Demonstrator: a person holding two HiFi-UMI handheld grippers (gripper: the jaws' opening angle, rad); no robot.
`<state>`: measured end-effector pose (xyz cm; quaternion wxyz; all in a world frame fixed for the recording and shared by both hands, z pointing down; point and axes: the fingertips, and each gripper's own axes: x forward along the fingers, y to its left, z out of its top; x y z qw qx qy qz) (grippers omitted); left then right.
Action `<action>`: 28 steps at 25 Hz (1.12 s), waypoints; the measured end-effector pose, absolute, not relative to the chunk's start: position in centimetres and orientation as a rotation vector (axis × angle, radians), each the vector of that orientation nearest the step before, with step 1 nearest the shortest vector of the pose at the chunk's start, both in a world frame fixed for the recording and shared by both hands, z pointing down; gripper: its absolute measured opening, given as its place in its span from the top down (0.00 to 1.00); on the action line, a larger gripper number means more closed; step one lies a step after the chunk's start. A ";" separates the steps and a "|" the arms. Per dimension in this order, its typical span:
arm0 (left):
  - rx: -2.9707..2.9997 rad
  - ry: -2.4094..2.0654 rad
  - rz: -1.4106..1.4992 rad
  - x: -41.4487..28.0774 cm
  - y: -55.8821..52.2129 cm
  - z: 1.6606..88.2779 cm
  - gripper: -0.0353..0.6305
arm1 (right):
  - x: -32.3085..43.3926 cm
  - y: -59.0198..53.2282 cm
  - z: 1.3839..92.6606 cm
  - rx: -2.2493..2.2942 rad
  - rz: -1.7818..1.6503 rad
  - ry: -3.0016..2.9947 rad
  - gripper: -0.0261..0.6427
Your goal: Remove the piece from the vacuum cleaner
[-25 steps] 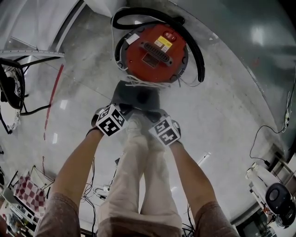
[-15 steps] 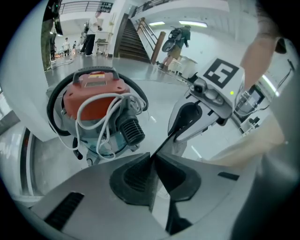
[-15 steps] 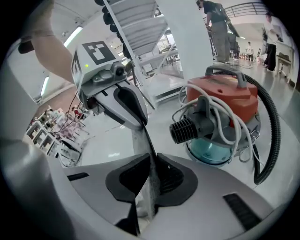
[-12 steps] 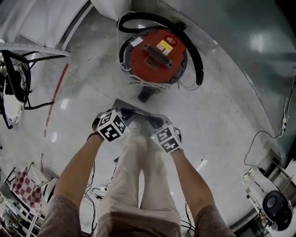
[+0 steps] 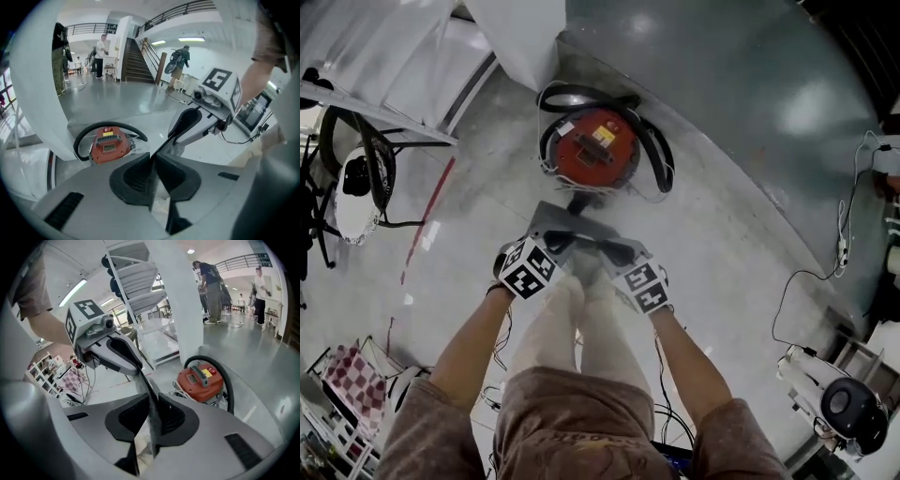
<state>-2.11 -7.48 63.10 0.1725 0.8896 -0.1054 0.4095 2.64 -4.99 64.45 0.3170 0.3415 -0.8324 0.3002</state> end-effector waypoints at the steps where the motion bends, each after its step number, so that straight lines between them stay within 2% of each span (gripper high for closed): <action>1: 2.533 -0.308 1.145 -1.7 -7.4 61.1 0.89 | 3.0 -4.9 62.3 0.906 0.774 -2.200 0.89; 8: 2.631 -0.308 1.061 1.4 -7.0 47.6 0.89 | 6.3 -4.5 48.7 1.036 0.672 -2.275 0.89; 15: 2.777 -0.342 1.000 3.6 -7.1 38.2 0.89 | 8.6 -4.7 39.5 1.174 0.522 -2.311 0.88; 20: 2.841 -0.358 0.891 4.8 -7.1 34.7 0.89 | 10.1 -5.0 35.7 1.292 0.458 -2.308 0.87; 28: 2.803 -0.358 0.798 4.0 -7.4 34.3 0.89 | 9.6 -5.1 34.8 1.318 0.537 -2.349 0.86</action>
